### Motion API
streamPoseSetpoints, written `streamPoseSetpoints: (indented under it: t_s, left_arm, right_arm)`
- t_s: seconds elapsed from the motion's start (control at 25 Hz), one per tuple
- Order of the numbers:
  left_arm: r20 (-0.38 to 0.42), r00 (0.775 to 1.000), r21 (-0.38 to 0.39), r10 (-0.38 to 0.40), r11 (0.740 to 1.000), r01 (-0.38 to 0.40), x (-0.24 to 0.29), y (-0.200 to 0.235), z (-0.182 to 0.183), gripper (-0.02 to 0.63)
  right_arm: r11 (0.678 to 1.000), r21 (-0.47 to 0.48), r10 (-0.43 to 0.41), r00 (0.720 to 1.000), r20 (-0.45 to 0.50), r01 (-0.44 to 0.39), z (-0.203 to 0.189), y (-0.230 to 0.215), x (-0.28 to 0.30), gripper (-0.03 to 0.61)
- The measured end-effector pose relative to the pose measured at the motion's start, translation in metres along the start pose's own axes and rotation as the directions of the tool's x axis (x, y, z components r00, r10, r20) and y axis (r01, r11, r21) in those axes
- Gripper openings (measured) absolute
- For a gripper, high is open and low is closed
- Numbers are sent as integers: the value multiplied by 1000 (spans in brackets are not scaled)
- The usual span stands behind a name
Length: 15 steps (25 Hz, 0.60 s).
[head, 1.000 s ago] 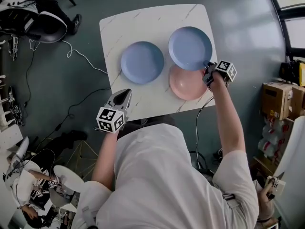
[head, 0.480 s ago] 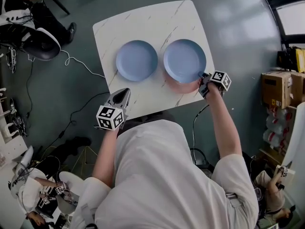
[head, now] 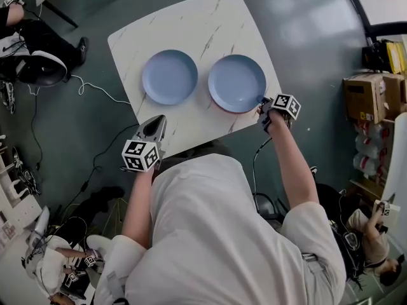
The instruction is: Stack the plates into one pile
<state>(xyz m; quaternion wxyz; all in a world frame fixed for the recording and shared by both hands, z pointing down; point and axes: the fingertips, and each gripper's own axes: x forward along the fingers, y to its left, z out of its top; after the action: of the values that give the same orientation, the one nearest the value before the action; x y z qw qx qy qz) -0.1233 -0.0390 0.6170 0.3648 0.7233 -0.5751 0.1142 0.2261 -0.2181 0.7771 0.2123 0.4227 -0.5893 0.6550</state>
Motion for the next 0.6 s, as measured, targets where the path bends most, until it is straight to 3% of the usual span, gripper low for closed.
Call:
streamPoseSetpoints:
  t_s: [0.24,0.44,0.52,0.6]
  left_arm:
    - [-22,1000,2,-3,1000,3,2,2,-3,14]
    - [-18,1000,2,-6,1000,6,0,2,-3,14]
    - [-19,1000,0,-10,1000,10,-1,0,-6,14]
    - [-22,1000,2,-14,1000,14,-2,-1,-9,14]
  right_arm:
    - [999,20,-29,999,16,29,-6,-15,-7,40]
    - [1000,-22,-20,1000,-4,20,-11,-11,-8,56]
    - [999,-50,-3,1000,-1,3,-12,-4,-11,140]
    - [995,-97,-1,1000,4,2,-12,2,-15,177]
